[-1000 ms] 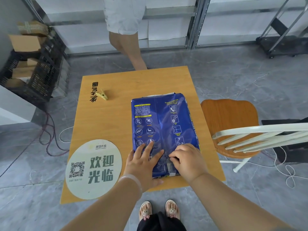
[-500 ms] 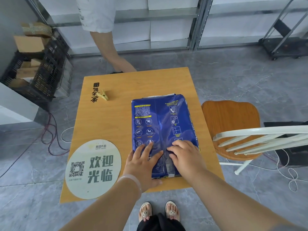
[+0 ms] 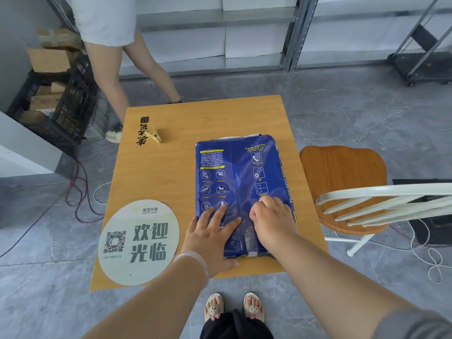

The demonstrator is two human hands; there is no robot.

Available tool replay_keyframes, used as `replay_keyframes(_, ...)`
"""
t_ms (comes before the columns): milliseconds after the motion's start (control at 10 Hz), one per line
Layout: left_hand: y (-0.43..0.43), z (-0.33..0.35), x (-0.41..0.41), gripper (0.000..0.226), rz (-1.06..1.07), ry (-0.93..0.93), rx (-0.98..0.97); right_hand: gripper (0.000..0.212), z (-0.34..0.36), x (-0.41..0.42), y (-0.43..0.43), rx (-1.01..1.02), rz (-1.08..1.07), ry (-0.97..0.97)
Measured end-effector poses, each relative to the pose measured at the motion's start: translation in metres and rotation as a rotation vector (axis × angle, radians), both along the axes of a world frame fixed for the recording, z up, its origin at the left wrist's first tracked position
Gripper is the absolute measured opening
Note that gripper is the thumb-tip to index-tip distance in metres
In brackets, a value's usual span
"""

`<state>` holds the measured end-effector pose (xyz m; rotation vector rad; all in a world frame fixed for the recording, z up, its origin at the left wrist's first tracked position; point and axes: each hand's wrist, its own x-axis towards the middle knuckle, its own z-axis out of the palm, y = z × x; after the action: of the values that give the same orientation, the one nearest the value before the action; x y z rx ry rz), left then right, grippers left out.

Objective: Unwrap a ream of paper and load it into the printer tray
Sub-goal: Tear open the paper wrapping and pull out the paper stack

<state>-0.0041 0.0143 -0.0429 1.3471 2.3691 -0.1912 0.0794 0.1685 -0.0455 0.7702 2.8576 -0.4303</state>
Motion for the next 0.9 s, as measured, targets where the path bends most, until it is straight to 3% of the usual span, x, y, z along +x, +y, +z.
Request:
replay_keyframes(300, 0.002, 0.005, 0.0, 0.096, -0.007, 0.0, -0.031, 0.015, 0.0, 0.026, -0.004, -0.018, 0.145, 0.041)
replay_keyframes(500, 0.002, 0.006, 0.0, 0.097, -0.008, 0.004, -0.036, 0.011, 0.004, 0.034, -0.005, -0.122, 0.068, 0.117)
replay_keyframes(700, 0.002, 0.004, 0.001, 0.096, -0.005, 0.004, -0.028, 0.046, 0.015, 0.025, -0.005, -0.184, 0.022, 0.063)
replay_keyframes(900, 0.003, 0.005, 0.001, 0.096, -0.003, 0.008, -0.036, 0.027, 0.016, 0.01, -0.005, -0.095, 0.0, 0.035)
